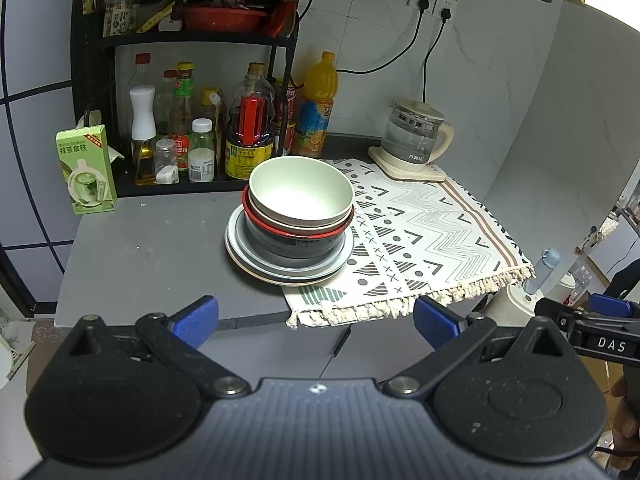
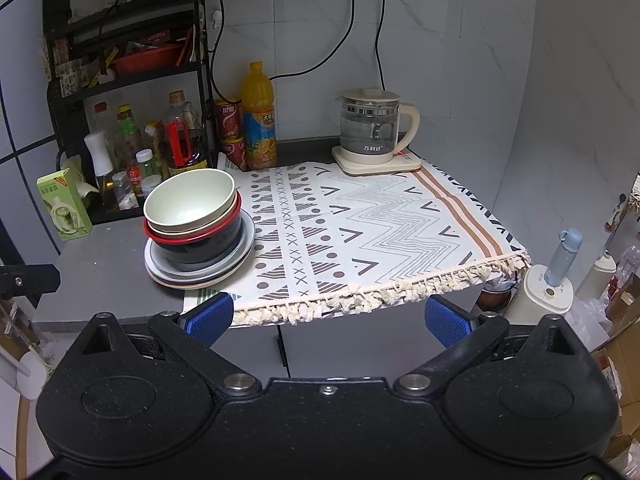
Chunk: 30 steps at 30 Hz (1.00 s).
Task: Organize plates and bowls
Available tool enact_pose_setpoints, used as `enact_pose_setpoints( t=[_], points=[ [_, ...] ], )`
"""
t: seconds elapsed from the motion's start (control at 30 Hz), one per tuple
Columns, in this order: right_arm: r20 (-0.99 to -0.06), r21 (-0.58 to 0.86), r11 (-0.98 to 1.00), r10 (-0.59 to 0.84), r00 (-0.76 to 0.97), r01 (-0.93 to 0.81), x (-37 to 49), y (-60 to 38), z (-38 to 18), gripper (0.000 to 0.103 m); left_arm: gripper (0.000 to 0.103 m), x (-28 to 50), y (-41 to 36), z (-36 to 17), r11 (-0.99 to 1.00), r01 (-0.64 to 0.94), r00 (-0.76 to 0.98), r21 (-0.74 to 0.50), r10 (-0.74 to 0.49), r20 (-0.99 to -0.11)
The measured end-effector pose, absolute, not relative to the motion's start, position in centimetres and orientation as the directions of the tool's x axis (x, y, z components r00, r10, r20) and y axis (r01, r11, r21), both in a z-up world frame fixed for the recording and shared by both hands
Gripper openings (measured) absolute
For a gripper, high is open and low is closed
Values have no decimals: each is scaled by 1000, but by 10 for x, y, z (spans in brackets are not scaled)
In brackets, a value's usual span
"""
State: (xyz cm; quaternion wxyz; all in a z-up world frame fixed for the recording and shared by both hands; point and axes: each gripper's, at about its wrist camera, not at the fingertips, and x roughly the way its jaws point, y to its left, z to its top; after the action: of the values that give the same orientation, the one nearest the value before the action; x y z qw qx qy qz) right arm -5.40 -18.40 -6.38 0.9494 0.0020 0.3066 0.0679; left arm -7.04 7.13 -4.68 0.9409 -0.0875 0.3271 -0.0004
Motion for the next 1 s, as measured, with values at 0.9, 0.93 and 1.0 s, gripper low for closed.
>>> enact_pose_setpoints(
  t=[0.9,0.93,1.0],
  points=[
    [-579,50,991,130,805,-124,-52,-190,-67,103,103,-71,57,-47,993,-32,786,-116,-47,-616],
    [-580,49,991,131,804,-126,-52,-190,-66,103,103,-71,58,-47,992,-34,786,-119,-46,-617],
    [-582,51,990,135,802,-129,-51,-191,-66,103,103,-69,57,-47,993,-42,784,-107,-34,-620]
  ],
)
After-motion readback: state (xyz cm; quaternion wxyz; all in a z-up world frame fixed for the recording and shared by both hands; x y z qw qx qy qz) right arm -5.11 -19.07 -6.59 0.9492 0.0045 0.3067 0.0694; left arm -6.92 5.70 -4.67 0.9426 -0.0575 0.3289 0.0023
